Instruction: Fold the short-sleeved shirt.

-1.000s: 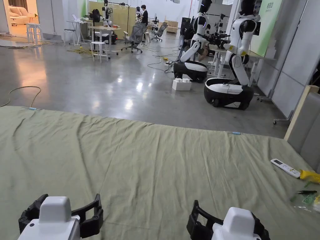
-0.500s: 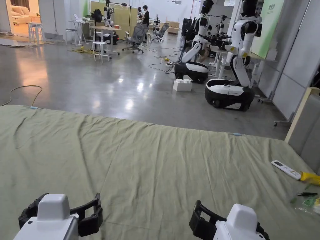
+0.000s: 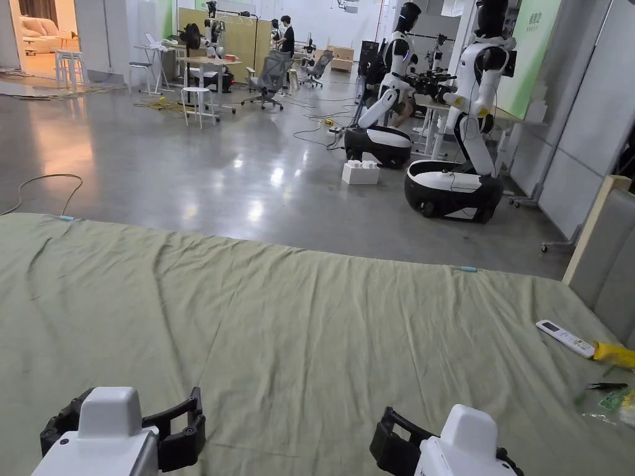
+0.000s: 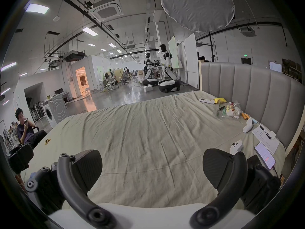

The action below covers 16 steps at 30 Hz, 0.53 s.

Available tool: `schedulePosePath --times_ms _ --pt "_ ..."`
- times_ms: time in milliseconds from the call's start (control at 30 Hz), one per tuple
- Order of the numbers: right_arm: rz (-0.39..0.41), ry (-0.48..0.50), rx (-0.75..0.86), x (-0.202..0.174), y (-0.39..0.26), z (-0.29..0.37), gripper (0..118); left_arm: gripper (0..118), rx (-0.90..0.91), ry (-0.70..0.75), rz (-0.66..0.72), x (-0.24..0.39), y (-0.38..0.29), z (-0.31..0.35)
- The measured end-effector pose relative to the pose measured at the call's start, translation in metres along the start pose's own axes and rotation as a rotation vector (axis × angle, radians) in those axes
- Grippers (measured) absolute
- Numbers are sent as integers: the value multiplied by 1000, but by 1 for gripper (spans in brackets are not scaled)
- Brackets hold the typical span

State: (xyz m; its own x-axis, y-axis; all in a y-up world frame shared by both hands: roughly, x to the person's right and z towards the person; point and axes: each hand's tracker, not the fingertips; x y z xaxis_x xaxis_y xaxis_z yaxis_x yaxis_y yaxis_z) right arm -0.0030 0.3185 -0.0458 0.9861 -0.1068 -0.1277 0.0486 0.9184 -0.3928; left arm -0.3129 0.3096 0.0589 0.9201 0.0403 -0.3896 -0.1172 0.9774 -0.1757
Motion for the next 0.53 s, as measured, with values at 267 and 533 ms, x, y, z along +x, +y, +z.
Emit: schedulePosePath --times_ms 267,533 --pt "-2 -11 17 1 4 1 118 110 -6 1 -3 0 0 2" --pt "27 12 179 2 1 7 118 110 -5 18 -5 -1 0 -2"
